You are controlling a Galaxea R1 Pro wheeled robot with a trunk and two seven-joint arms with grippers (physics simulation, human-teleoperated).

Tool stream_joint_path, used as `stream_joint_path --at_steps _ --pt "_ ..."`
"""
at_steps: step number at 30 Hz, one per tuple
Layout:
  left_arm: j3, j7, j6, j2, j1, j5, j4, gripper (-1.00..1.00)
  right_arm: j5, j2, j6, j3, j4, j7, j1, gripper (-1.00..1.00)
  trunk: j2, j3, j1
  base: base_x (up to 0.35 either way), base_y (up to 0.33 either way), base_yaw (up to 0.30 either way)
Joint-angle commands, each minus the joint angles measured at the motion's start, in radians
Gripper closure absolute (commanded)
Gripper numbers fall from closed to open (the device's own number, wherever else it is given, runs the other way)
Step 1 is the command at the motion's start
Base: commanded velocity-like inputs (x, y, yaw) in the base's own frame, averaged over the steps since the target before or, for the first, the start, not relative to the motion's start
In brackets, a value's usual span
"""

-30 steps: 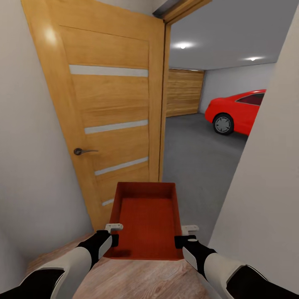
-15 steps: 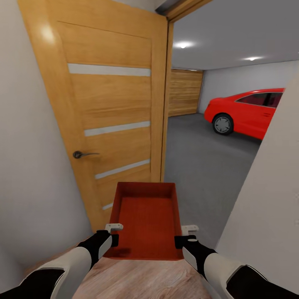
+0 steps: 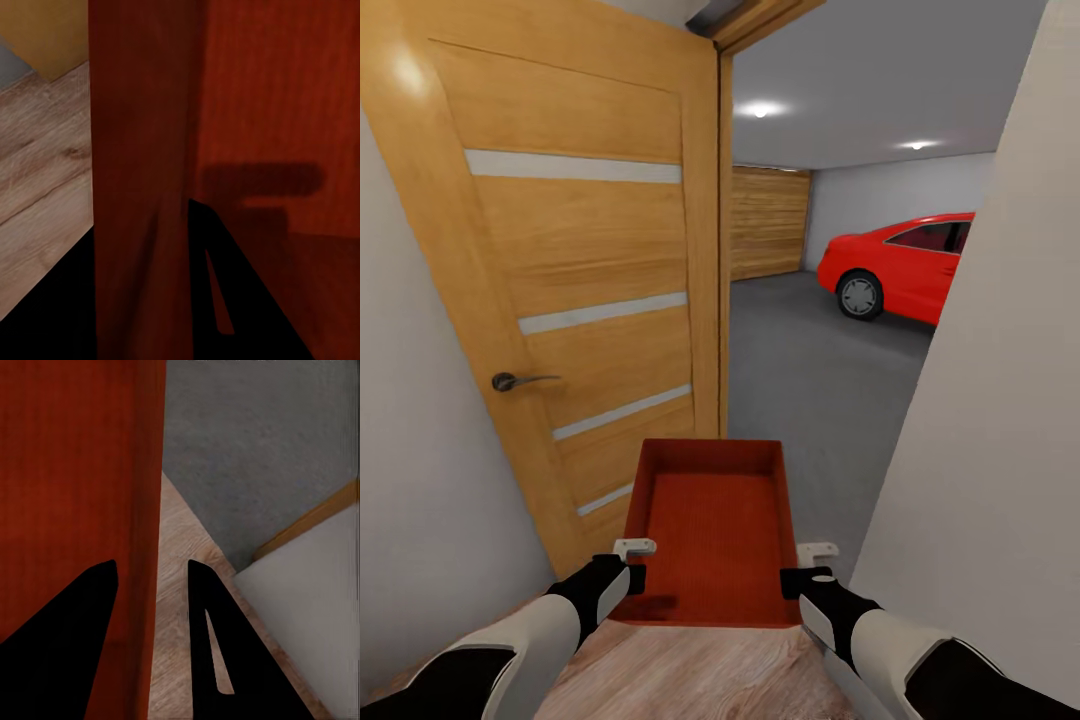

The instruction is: Move the two storage containers from the living room to the garage. In the garage, place one container on the floor and stack the other container on top of it (either order is fine).

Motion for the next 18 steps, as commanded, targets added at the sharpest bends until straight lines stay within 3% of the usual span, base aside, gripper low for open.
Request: stream_joint_path --at_steps 1,18 --pt "-0.016 0.007 -0.003 0.022 -0.001 0.002 -0.006 1.00 -0.019 -0.001 0.004 0.017 0.005 -0.005 0.000 1.00 -0.002 -0.002 0.001 0.000 0.000 -0.068" --pt "-0.016 0.006 -0.002 0.022 -0.002 0.002 -0.006 1.00 -0.019 -0.002 0.004 0.017 0.006 -0.005 0.000 1.00 -0.002 -0.002 0.001 0.000 0.000 -0.007"
